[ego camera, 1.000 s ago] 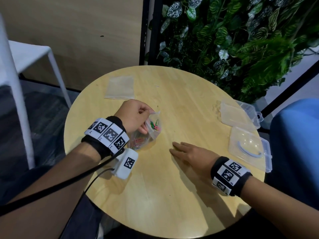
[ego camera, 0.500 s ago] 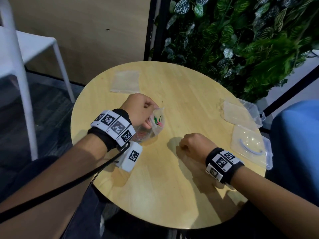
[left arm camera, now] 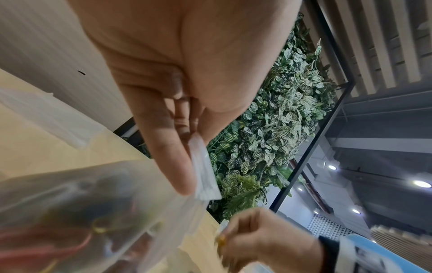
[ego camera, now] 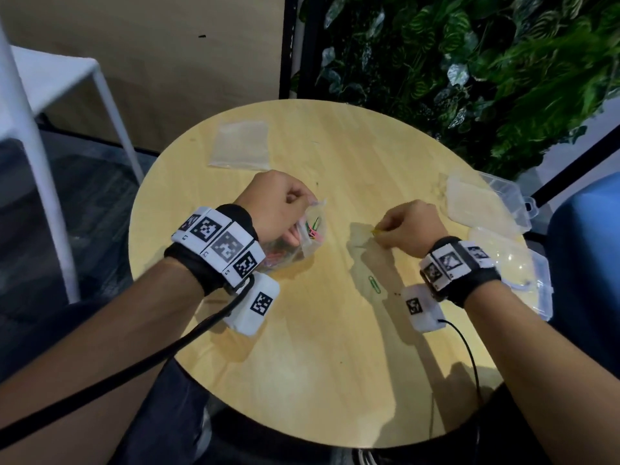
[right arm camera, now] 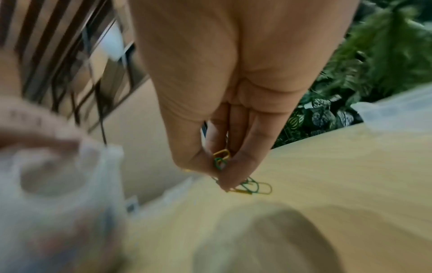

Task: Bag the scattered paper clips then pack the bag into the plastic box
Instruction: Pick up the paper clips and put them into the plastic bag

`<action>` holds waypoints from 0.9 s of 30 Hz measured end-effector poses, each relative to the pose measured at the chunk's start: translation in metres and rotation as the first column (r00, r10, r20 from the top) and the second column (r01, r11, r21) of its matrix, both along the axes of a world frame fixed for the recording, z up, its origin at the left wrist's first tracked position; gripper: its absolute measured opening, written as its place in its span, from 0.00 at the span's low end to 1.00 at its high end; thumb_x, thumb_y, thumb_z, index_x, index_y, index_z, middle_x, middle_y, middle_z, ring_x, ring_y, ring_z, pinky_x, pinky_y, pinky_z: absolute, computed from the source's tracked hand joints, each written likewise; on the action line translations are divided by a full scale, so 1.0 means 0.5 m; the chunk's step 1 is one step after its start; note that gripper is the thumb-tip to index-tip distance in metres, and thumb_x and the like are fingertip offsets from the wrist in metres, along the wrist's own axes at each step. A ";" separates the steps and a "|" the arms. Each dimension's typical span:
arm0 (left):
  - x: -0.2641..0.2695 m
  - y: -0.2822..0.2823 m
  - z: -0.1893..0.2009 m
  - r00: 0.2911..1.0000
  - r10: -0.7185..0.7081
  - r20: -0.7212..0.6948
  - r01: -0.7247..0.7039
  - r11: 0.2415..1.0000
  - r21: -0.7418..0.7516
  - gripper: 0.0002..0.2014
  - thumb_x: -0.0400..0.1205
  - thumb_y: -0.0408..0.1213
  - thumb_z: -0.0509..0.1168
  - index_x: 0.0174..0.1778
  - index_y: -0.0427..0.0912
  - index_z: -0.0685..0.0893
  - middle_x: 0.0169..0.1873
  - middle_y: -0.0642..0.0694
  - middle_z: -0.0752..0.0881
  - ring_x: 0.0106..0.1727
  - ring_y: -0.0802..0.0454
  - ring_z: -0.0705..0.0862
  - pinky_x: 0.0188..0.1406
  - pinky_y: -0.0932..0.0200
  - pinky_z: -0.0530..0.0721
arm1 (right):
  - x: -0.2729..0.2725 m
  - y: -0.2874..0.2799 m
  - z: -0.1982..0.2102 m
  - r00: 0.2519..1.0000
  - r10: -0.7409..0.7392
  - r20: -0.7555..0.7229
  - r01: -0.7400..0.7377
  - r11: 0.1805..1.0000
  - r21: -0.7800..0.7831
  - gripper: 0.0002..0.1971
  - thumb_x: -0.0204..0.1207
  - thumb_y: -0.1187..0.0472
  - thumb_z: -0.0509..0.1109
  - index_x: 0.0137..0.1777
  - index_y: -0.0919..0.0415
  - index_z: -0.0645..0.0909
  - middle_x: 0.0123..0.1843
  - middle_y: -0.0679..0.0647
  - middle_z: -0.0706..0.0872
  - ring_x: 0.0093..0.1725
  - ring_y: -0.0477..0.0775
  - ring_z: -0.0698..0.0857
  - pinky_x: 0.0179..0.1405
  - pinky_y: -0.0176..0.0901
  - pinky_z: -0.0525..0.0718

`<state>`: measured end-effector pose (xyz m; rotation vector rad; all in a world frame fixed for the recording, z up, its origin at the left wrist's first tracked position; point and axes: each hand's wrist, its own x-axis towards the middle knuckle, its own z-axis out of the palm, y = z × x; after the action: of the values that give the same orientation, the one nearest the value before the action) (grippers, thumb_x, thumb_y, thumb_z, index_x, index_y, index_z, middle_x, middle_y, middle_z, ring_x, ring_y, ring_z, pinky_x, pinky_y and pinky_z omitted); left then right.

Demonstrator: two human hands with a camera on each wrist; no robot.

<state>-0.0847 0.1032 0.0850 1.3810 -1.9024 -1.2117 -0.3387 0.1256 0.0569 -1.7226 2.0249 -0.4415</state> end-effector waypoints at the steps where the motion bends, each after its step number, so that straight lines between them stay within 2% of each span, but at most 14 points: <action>1: -0.002 0.000 0.000 1.000 -0.004 0.000 0.004 1.000 0.001 0.09 0.87 0.33 0.63 0.52 0.37 0.89 0.44 0.32 0.90 0.29 0.38 0.92 0.33 0.43 0.92 | 0.004 0.002 0.018 0.981 -0.031 0.190 0.042 0.998 -0.052 0.04 0.66 0.69 0.78 0.33 0.61 0.88 0.30 0.54 0.89 0.28 0.46 0.85 0.32 0.30 0.85; 2: -0.006 0.000 0.000 1.000 -0.008 -0.001 0.008 1.000 0.002 0.09 0.87 0.33 0.63 0.51 0.37 0.89 0.43 0.33 0.90 0.29 0.38 0.92 0.34 0.42 0.92 | 0.015 0.007 0.036 0.918 -0.029 0.394 0.071 0.993 -0.092 0.04 0.67 0.71 0.78 0.34 0.63 0.88 0.31 0.58 0.89 0.29 0.49 0.87 0.38 0.37 0.89; 4: -0.013 0.003 -0.001 1.000 -0.017 -0.002 0.017 1.000 -0.002 0.09 0.86 0.34 0.64 0.51 0.37 0.89 0.40 0.33 0.90 0.30 0.37 0.92 0.36 0.39 0.92 | 0.049 0.020 0.062 0.716 0.019 0.698 0.095 0.987 -0.126 0.04 0.69 0.76 0.75 0.37 0.68 0.87 0.31 0.61 0.88 0.29 0.53 0.87 0.40 0.46 0.90; 6: -0.021 0.008 -0.003 1.000 -0.022 -0.005 0.022 1.000 -0.011 0.09 0.87 0.34 0.64 0.51 0.37 0.89 0.37 0.36 0.89 0.30 0.37 0.92 0.37 0.38 0.92 | 0.091 0.034 0.064 0.619 0.043 0.784 0.093 0.987 -0.128 0.02 0.70 0.78 0.74 0.40 0.73 0.85 0.33 0.64 0.87 0.29 0.54 0.88 0.38 0.44 0.90; 8: -0.027 0.011 -0.005 1.000 -0.027 -0.003 0.027 0.999 -0.022 0.09 0.87 0.34 0.63 0.51 0.38 0.89 0.36 0.38 0.90 0.30 0.38 0.92 0.37 0.38 0.92 | 0.126 0.047 0.043 0.659 0.055 0.751 0.072 0.988 -0.135 0.03 0.70 0.75 0.75 0.42 0.72 0.87 0.36 0.66 0.89 0.32 0.58 0.90 0.42 0.48 0.91; 10: -0.032 0.015 -0.006 0.999 -0.035 -0.015 0.034 0.999 -0.021 0.09 0.87 0.34 0.63 0.52 0.38 0.89 0.36 0.40 0.90 0.30 0.38 0.92 0.38 0.39 0.92 | 0.144 0.055 0.016 0.807 0.121 0.578 -0.013 0.982 -0.187 0.05 0.68 0.70 0.77 0.43 0.63 0.90 0.38 0.59 0.92 0.39 0.60 0.91 0.47 0.51 0.90; 12: -0.034 0.017 -0.005 0.999 -0.035 -0.036 0.035 0.999 -0.007 0.09 0.86 0.35 0.64 0.52 0.38 0.89 0.36 0.41 0.90 0.30 0.39 0.92 0.39 0.39 0.92 | 0.148 0.060 0.008 0.904 0.251 0.346 -0.177 0.957 -0.231 0.11 0.69 0.67 0.74 0.48 0.55 0.91 0.42 0.50 0.93 0.43 0.48 0.91 0.50 0.42 0.88; 14: -0.033 0.018 -0.002 0.999 -0.029 -0.039 0.029 1.000 -0.002 0.09 0.86 0.36 0.65 0.52 0.39 0.89 0.36 0.42 0.90 0.30 0.40 0.93 0.38 0.40 0.93 | 0.144 0.063 0.022 0.905 0.335 0.261 -0.277 0.932 -0.233 0.14 0.70 0.68 0.71 0.52 0.52 0.91 0.46 0.44 0.93 0.45 0.35 0.89 0.52 0.32 0.84; 18: -0.026 0.016 0.006 0.999 -0.023 -0.042 0.022 1.000 -0.010 0.09 0.86 0.35 0.65 0.53 0.38 0.90 0.40 0.38 0.91 0.29 0.41 0.92 0.33 0.42 0.92 | 0.096 0.055 0.050 0.894 0.221 0.389 -0.135 0.963 -0.234 0.08 0.73 0.66 0.75 0.49 0.57 0.91 0.44 0.47 0.93 0.45 0.39 0.90 0.51 0.31 0.85; 19: -0.024 0.016 0.007 0.999 -0.022 -0.041 0.021 1.000 -0.011 0.09 0.86 0.34 0.65 0.53 0.38 0.90 0.42 0.38 0.91 0.29 0.41 0.92 0.32 0.43 0.92 | 0.081 0.053 0.050 0.929 0.188 0.320 -0.123 0.970 -0.210 0.06 0.72 0.65 0.76 0.47 0.56 0.91 0.41 0.46 0.92 0.41 0.39 0.90 0.47 0.30 0.85; 21: -0.020 0.017 0.006 0.999 -0.018 -0.040 0.017 1.000 -0.008 0.09 0.87 0.34 0.64 0.54 0.37 0.90 0.45 0.39 0.90 0.29 0.41 0.92 0.32 0.44 0.92 | 0.057 0.055 0.043 0.987 0.150 0.051 -0.148 0.988 -0.037 0.03 0.70 0.59 0.78 0.43 0.55 0.91 0.36 0.44 0.90 0.35 0.38 0.87 0.40 0.31 0.84; 23: -0.015 0.017 0.003 0.999 -0.016 -0.039 0.016 1.000 -0.010 0.09 0.87 0.33 0.64 0.53 0.38 0.90 0.44 0.41 0.90 0.29 0.40 0.92 0.33 0.43 0.92 | 0.043 0.063 0.022 0.979 0.145 -0.146 -0.115 0.974 0.196 0.07 0.67 0.53 0.81 0.41 0.56 0.91 0.35 0.46 0.90 0.32 0.41 0.87 0.34 0.34 0.85; 25: -0.010 0.016 0.001 0.999 -0.021 -0.037 0.021 1.000 -0.017 0.09 0.87 0.34 0.63 0.53 0.40 0.90 0.43 0.40 0.90 0.29 0.39 0.92 0.34 0.41 0.92 | 0.042 0.073 -0.002 0.971 0.131 -0.201 -0.060 0.943 0.329 0.10 0.65 0.52 0.82 0.40 0.57 0.91 0.35 0.49 0.91 0.33 0.47 0.88 0.33 0.38 0.87; 27: -0.005 0.015 0.000 0.999 -0.022 -0.031 0.022 0.999 -0.023 0.09 0.87 0.35 0.63 0.53 0.41 0.90 0.43 0.39 0.90 0.28 0.40 0.91 0.34 0.42 0.92 | 0.047 0.080 -0.018 0.971 0.100 -0.215 -0.023 0.941 0.337 0.07 0.67 0.56 0.81 0.41 0.60 0.91 0.36 0.51 0.91 0.35 0.50 0.90 0.39 0.44 0.91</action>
<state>-0.0873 0.1105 0.0852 1.3252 -1.9094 -1.2108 -0.3152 0.1657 0.0478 -1.6787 2.0499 0.1261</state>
